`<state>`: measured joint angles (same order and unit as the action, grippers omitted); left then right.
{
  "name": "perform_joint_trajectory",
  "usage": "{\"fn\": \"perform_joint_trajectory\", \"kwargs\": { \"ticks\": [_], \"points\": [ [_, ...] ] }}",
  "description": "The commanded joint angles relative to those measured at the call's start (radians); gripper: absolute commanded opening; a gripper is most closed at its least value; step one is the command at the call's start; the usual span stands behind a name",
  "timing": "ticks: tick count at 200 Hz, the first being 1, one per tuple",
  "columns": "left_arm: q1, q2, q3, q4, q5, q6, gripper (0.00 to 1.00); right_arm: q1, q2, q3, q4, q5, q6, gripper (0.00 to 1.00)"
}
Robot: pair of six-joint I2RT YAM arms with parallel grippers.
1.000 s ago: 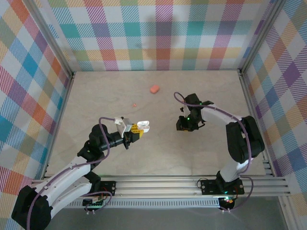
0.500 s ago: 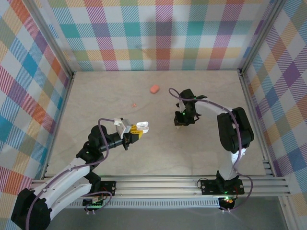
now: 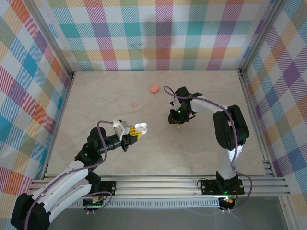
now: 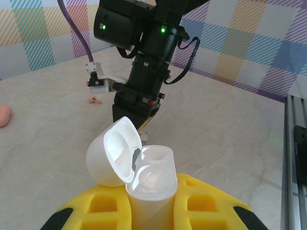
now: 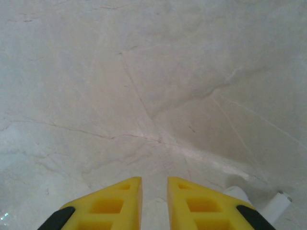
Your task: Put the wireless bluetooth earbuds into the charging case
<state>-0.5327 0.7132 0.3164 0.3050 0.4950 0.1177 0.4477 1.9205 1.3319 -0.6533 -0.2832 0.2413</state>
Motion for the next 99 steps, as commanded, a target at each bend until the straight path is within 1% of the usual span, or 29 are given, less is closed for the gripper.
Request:
{"fn": "perform_joint_trajectory", "kwargs": {
  "ticks": [1,15,28,36,49,58,66,76,87,99],
  "points": [
    [-0.009,-0.011,-0.007,0.005,0.001,0.012,0.00,0.002,-0.084,0.033,-0.052,0.016,-0.169,0.25],
    [-0.009,-0.011,-0.003,0.005,0.004,0.013,0.00,0.000,-0.123,0.021,-0.085,0.095,-0.324,0.28],
    [-0.009,-0.008,0.002,0.005,0.007,0.020,0.00,-0.003,-0.158,-0.004,-0.090,0.155,-0.500,0.31],
    [-0.009,-0.004,0.007,0.003,0.011,0.027,0.00,-0.004,-0.173,-0.019,-0.079,0.203,-0.570,0.36],
    [-0.009,0.005,0.017,0.007,0.019,0.036,0.00,-0.004,-0.182,-0.032,-0.072,0.240,-0.677,0.46],
    [-0.009,0.014,0.024,0.015,0.026,0.039,0.00,-0.005,-0.176,-0.029,-0.074,0.250,-0.731,0.52],
    [-0.009,0.022,0.031,0.020,0.032,0.040,0.00,-0.004,-0.164,-0.023,-0.082,0.251,-0.772,0.54],
    [-0.009,0.031,0.043,0.016,0.044,0.042,0.00,-0.004,-0.152,-0.023,-0.094,0.238,-0.831,0.55],
    [-0.009,0.041,0.058,-0.002,0.061,0.049,0.00,-0.002,-0.147,-0.040,-0.113,0.192,-0.933,0.55],
    [-0.009,0.045,0.074,-0.028,0.079,0.054,0.00,0.007,-0.153,-0.083,-0.097,0.200,-1.023,0.55]
  ]
}}
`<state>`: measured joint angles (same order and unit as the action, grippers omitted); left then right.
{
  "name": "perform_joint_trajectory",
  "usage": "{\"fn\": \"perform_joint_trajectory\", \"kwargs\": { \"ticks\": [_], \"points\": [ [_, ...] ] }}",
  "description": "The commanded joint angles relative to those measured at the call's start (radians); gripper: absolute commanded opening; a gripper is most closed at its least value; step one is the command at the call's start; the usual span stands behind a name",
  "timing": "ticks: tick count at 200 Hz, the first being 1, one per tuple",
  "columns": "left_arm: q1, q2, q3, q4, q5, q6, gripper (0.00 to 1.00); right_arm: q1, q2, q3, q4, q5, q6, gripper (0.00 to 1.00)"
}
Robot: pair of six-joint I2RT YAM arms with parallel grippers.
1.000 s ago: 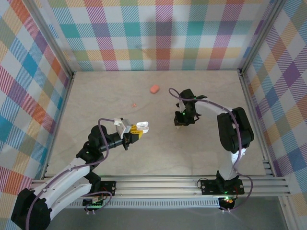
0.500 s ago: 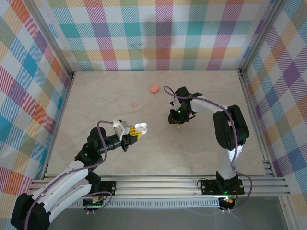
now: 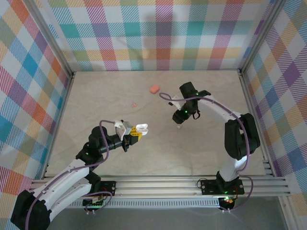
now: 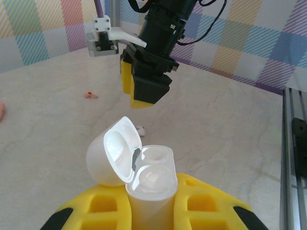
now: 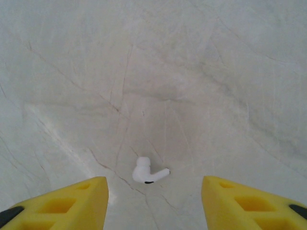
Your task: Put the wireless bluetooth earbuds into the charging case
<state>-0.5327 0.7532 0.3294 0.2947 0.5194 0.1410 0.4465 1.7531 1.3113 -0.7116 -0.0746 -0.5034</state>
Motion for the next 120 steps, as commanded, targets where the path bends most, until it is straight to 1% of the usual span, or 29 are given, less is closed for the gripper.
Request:
{"fn": "perform_joint_trajectory", "kwargs": {
  "ticks": [1,21,45,66,96,120],
  "points": [
    [-0.009,0.004,0.062,-0.021,0.056,0.030,0.00,0.009,0.013,-0.066,-0.037,-0.007,-0.285,0.55],
    [-0.009,-0.010,0.065,-0.044,0.071,0.030,0.00,0.011,-0.005,-0.096,-0.016,0.016,-0.355,0.55],
    [-0.009,-0.040,0.028,-0.018,0.054,0.014,0.00,0.011,-0.025,-0.116,-0.004,0.005,-0.450,0.55],
    [-0.009,-0.062,0.009,0.007,0.045,-0.009,0.00,0.014,-0.030,-0.142,0.047,0.039,-0.486,0.56],
    [-0.009,-0.088,0.013,-0.008,0.041,-0.014,0.00,0.024,-0.007,-0.180,0.117,0.103,-0.544,0.56],
    [-0.009,-0.103,0.004,-0.005,0.022,-0.012,0.00,0.030,0.005,-0.215,0.188,0.115,-0.568,0.55]
  ]
}}
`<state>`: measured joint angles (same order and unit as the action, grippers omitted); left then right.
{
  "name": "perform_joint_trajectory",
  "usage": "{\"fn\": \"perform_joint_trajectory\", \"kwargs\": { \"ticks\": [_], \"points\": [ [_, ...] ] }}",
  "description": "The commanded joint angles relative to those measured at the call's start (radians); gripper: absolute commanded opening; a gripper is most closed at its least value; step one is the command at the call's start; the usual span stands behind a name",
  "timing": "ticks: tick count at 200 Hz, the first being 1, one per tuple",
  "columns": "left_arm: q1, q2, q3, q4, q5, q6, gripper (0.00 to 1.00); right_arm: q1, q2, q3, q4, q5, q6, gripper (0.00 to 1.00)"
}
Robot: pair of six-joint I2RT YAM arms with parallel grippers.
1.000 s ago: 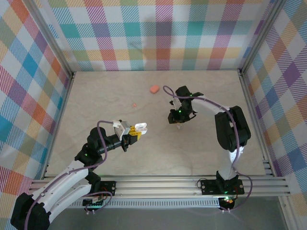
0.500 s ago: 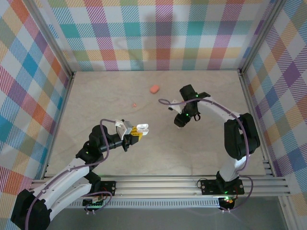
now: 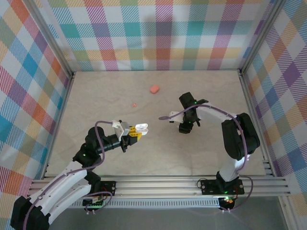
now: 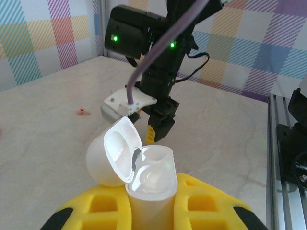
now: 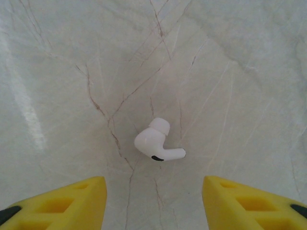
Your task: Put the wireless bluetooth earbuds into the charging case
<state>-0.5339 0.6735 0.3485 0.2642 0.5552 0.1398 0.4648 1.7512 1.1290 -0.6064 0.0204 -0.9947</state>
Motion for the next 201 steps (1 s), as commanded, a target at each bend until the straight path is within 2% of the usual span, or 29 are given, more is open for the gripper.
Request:
{"fn": "perform_joint_trajectory", "kwargs": {
  "ticks": [1,37,122,160,201],
  "points": [
    [-0.008,-0.023,-0.015,0.026,-0.015,-0.012,0.00,0.013,0.007,-0.035,0.085,0.021,-0.079,0.56],
    [-0.007,-0.026,-0.010,0.032,-0.030,-0.014,0.00,0.014,0.024,-0.063,0.159,0.043,-0.108,0.54],
    [-0.008,-0.029,-0.002,-0.003,-0.027,0.009,0.00,0.044,0.072,-0.053,0.170,0.032,-0.117,0.46],
    [-0.008,-0.031,-0.002,-0.014,-0.024,0.011,0.00,0.051,0.075,0.000,0.072,-0.052,-0.041,0.42],
    [-0.008,-0.028,0.007,-0.045,-0.022,0.011,0.00,0.051,0.119,0.098,-0.070,-0.143,0.081,0.34]
  ]
}}
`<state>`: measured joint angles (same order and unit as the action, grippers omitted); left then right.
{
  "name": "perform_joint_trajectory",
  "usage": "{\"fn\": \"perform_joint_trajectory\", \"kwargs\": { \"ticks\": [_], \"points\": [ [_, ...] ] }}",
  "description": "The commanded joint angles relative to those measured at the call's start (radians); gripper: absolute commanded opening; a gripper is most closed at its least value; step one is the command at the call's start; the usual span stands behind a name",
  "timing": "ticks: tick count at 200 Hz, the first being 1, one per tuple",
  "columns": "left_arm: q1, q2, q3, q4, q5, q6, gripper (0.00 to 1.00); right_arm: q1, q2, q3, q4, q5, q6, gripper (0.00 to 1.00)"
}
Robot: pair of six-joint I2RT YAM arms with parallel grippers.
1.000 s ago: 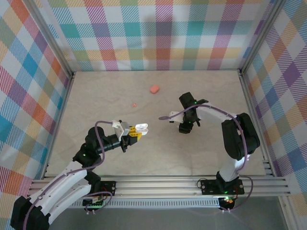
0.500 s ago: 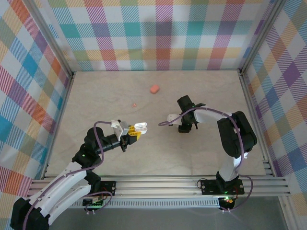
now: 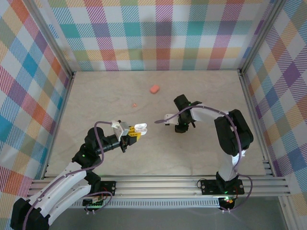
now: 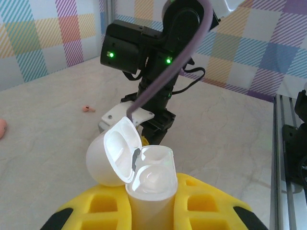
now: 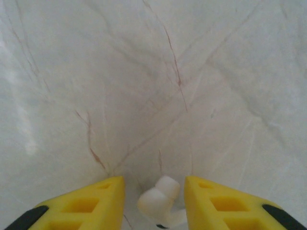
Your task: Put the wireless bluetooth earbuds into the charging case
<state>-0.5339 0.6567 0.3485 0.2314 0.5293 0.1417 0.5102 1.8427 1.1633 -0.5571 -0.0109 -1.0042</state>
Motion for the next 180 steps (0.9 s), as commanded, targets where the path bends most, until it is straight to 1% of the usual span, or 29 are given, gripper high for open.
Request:
{"fn": "perform_joint_trajectory", "kwargs": {
  "ticks": [1,8,28,41,54,68,82,104,126,180],
  "points": [
    [-0.008,-0.012,0.007,-0.013,0.005,0.009,0.00,0.005,0.028,0.066,-0.122,-0.114,0.093,0.34],
    [-0.008,-0.012,0.009,-0.018,0.008,0.009,0.00,0.005,0.032,0.077,-0.138,-0.125,0.105,0.32],
    [-0.008,-0.020,0.014,-0.033,0.012,0.009,0.00,0.005,0.042,0.112,-0.179,-0.141,0.146,0.22],
    [-0.008,-0.026,0.014,-0.038,0.014,0.009,0.00,0.004,0.044,0.138,-0.198,-0.147,0.185,0.21],
    [-0.008,-0.032,0.012,-0.038,0.015,0.007,0.00,0.004,0.038,0.158,-0.205,-0.141,0.223,0.23],
    [-0.008,-0.037,0.012,-0.038,0.014,0.004,0.00,0.005,0.020,0.151,-0.197,-0.119,0.220,0.30],
    [-0.008,-0.039,0.012,-0.040,0.015,0.004,0.00,0.004,-0.010,0.108,-0.162,-0.069,0.179,0.34],
    [-0.008,-0.051,0.013,-0.035,0.024,0.003,0.00,0.002,-0.065,0.005,-0.068,0.020,0.074,0.44],
    [-0.008,-0.066,0.010,-0.034,0.023,0.000,0.00,-0.004,-0.082,-0.045,-0.019,0.083,-0.002,0.46],
    [-0.008,-0.083,0.000,-0.027,0.014,-0.004,0.00,-0.008,-0.048,-0.043,0.028,0.107,-0.088,0.46]
  ]
}}
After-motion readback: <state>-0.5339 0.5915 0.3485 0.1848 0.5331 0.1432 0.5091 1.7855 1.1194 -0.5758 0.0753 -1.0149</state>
